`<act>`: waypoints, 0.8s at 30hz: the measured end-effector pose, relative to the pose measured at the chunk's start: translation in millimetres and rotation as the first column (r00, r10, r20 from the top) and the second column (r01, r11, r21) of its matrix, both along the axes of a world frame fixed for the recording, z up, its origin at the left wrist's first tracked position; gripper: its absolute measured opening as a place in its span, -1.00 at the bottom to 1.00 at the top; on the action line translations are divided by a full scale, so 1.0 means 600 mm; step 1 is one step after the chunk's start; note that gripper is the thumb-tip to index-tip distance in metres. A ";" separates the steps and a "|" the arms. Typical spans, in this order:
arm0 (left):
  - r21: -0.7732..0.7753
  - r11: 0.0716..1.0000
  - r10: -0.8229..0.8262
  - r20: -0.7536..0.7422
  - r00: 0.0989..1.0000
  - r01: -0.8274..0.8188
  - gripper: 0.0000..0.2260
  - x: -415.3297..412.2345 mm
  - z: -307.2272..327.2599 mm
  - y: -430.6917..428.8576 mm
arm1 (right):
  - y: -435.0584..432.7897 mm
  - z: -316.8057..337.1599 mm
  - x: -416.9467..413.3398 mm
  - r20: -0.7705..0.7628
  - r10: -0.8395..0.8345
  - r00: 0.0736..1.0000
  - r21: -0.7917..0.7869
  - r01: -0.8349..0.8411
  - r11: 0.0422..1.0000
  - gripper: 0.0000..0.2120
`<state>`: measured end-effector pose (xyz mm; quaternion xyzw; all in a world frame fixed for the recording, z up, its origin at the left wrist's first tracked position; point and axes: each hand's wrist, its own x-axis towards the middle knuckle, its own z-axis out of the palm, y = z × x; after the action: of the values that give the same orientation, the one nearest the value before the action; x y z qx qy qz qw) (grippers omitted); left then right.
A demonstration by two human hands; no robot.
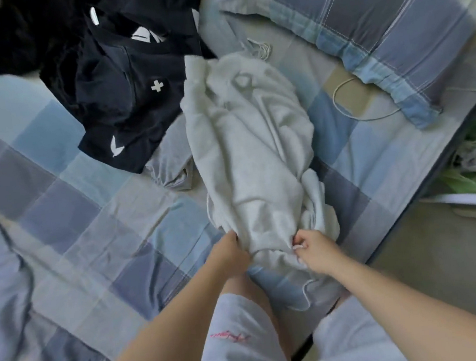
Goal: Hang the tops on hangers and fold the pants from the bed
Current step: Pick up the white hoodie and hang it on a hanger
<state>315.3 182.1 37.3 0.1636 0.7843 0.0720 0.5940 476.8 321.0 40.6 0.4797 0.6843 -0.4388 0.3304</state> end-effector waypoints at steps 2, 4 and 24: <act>-0.067 0.997 -0.036 0.015 0.999 0.037 -0.85 0.009 0.008 -0.030 | -0.012 0.014 0.010 0.043 0.057 0.997 -0.108 -0.052 0.993 -0.86; -0.092 0.996 0.013 0.033 0.999 -0.010 -0.71 -0.005 0.013 -0.038 | -0.008 0.026 0.005 0.044 0.033 0.998 -0.143 -0.027 0.989 -0.88; 0.497 0.865 0.182 -0.423 0.888 0.059 -0.46 -0.331 -0.190 0.298 | 0.273 -0.183 -0.413 -0.115 0.378 0.919 0.617 -0.233 0.752 -0.14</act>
<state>116.9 360.7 -76.8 0.2973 0.8610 0.2503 0.3280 228.8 484.5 -68.9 0.3845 0.8896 -0.1959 0.1494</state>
